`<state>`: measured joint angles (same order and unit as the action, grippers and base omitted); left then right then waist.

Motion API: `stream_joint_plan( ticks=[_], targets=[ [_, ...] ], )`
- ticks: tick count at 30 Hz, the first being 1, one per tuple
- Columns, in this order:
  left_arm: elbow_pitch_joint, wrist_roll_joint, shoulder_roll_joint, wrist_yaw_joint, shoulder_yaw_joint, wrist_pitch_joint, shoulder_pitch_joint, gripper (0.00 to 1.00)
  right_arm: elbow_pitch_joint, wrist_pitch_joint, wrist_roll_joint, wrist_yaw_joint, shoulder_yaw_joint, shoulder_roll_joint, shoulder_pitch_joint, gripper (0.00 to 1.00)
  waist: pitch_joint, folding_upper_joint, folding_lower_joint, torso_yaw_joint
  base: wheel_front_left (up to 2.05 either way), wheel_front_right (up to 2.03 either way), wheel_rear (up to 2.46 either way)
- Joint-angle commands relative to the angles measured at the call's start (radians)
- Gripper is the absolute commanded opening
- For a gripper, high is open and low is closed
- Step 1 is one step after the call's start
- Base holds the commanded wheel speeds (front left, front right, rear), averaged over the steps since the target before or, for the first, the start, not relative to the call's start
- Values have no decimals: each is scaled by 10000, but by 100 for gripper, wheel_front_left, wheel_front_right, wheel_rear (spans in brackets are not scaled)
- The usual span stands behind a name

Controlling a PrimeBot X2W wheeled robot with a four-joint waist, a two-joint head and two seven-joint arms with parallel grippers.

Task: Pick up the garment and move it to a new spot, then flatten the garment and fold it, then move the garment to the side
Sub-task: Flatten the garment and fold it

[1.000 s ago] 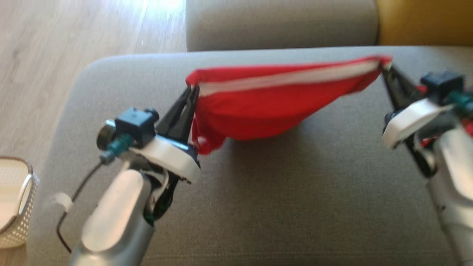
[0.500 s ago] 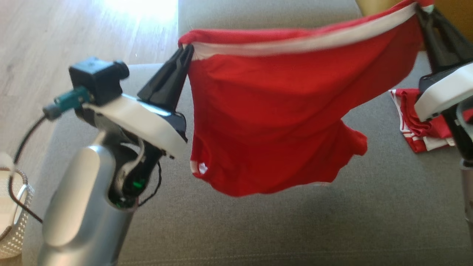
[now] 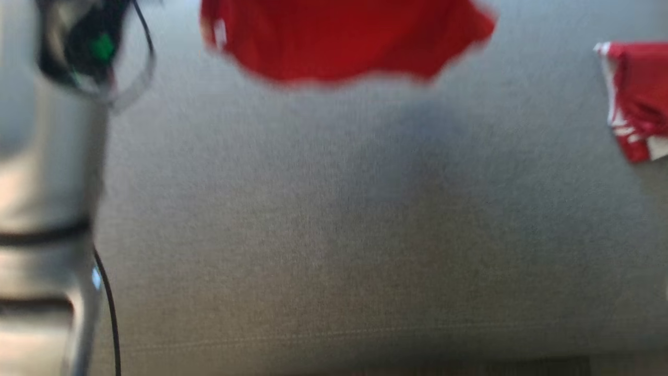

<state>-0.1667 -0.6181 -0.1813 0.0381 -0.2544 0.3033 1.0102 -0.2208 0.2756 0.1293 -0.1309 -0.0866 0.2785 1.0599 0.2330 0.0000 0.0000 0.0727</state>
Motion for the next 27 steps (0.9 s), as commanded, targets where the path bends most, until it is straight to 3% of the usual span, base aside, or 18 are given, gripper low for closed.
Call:
stream_joint_plan(
  ticks=[1, 6, 7, 13, 21, 27],
  targets=[
    [-270, 386, -515, 166, 353, -338, 1317, 0, -304, -429, -160, 2, -170, -255, 1287, 0, 1925, 0, 0, -109, 0, 0, 0],
    [-2328, 1162, -610, 485, 307, -2067, 3765, 0, -2344, -2304, -837, 2, 375, -1041, 3877, 0, 3213, 0, 0, -248, 0, 0, 0],
    [-2328, 1162, -610, 485, 307, -2067, 3765, 0, -2344, -2304, -837, 2, 375, -1041, 3877, 0, 3213, 0, 0, -248, 0, 0, 0],
    [-4406, 1762, -281, 783, -341, -4353, 4962, 0, -4373, -4456, -1421, 2, 1312, -1873, 4333, 0, 3894, 0, 0, -167, 0, 0, 0],
    [-6582, 2115, 120, 916, -1866, -5518, 3665, 0, -7392, -5063, -1576, 2, 467, -2084, 2950, 0, 3503, 0, 0, -8, 0, 0, 0],
    [-7102, 1133, 198, 923, -2666, -5637, 1827, 0, -8947, -5194, -971, 2, -490, -1890, 1902, 0, 2342, 0, 0, 80, 0, 0, 0]
  ],
)
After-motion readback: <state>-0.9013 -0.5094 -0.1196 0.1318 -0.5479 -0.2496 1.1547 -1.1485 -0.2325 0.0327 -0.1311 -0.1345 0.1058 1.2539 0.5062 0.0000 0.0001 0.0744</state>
